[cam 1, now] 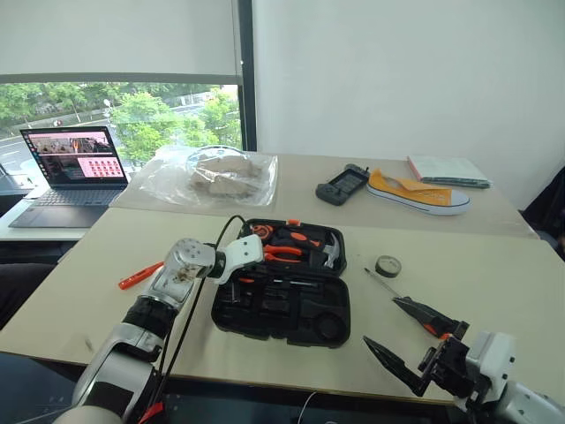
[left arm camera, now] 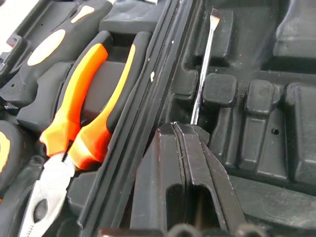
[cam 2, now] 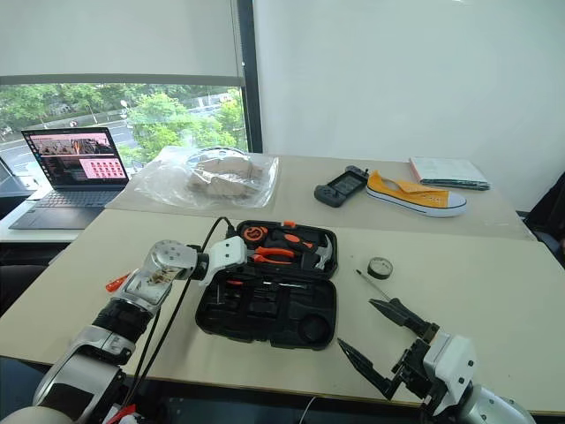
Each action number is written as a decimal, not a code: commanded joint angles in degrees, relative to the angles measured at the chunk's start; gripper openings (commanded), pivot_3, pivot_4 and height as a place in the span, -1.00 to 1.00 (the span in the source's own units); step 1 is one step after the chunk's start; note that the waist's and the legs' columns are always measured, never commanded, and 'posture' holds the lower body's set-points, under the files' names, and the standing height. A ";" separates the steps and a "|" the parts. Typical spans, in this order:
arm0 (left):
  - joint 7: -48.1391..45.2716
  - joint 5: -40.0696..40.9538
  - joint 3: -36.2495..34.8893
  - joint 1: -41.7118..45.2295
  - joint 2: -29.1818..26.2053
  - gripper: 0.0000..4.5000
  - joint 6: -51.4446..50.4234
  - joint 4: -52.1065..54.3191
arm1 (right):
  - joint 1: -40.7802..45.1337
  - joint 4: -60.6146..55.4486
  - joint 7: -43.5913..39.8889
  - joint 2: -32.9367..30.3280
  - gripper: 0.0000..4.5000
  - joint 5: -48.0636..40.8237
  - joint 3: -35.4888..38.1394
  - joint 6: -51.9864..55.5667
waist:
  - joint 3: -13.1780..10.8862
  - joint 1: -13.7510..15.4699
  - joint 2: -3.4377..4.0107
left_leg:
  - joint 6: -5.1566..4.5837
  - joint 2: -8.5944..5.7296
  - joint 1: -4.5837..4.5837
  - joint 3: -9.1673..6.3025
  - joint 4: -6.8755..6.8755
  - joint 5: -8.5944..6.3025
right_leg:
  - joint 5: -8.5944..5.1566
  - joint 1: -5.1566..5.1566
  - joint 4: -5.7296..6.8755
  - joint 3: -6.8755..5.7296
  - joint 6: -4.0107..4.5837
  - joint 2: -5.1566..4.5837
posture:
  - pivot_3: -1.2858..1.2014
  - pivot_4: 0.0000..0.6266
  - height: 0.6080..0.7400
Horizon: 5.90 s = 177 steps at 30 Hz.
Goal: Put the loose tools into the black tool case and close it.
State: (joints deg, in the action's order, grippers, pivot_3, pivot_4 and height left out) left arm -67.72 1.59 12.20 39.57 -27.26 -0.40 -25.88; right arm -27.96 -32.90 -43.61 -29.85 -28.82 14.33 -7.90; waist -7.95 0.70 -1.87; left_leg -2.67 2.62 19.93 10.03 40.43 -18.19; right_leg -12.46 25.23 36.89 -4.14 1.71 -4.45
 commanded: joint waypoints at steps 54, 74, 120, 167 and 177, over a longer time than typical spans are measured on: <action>-13.04 30.20 -23.98 -32.05 -16.75 1.00 -4.86 24.43 | 50.26 10.23 -14.99 -22.59 -0.56 -1.27 -17.42 45.06 | -0.23 -1.66 0.26 | 0.17 0.17 0.21 -0.36 -0.13 -0.05 | -0.14 0.07 -0.21 -0.29 -0.23 -0.09 | 0.03 -0.52 1.00; -10.07 29.93 -25.77 -37.20 -17.20 1.00 -4.63 28.25 | 73.17 28.03 -17.97 -10.79 -0.56 22.60 -45.58 46.92 | -0.23 -1.42 0.28 | 0.32 0.16 1.31 -0.39 0.28 0.06 | 0.06 1.06 0.12 -1.15 0.31 -0.02 | 0.03 -0.52 1.00; -5.86 28.11 -26.88 -39.17 -17.10 1.00 -3.26 27.66 | 73.57 45.25 -20.66 2.48 -0.99 26.37 -42.76 39.49 | -0.14 -1.94 0.32 | 0.52 0.25 1.04 -0.38 0.32 0.18 | 0.15 0.91 0.27 -1.14 0.48 0.01 | 0.03 -0.52 1.00; 7.30 5.10 -17.72 1.09 -23.33 0.89 -7.28 -34.30 | 28.70 5.28 -10.60 0.83 1.00 -3.49 -4.90 12.78 | -0.13 -1.36 0.11 | 0.68 0.05 1.18 -0.35 -0.25 0.60 | 0.43 1.01 -0.12 -1.32 0.57 0.14 | 0.03 -0.52 1.00; 4.13 5.16 -19.45 1.89 -23.05 -0.66 -0.89 -39.73 | 27.09 3.58 -8.52 -0.74 1.00 -3.99 -3.74 12.94 | -0.12 -1.33 0.10 | 0.61 0.03 1.10 -0.45 -0.11 0.57 | 0.41 0.94 0.13 -1.20 0.53 0.02 | 0.03 -0.52 1.00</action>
State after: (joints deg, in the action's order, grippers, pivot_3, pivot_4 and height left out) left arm -62.00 6.39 -6.51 41.93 -50.07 -2.96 -64.96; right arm -1.02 -27.04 -52.54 -30.00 -31.71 8.93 5.32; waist -8.07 -0.63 -1.77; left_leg -2.07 2.66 21.03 9.57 40.32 -17.62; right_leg -12.05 26.17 37.03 -5.34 2.24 -4.42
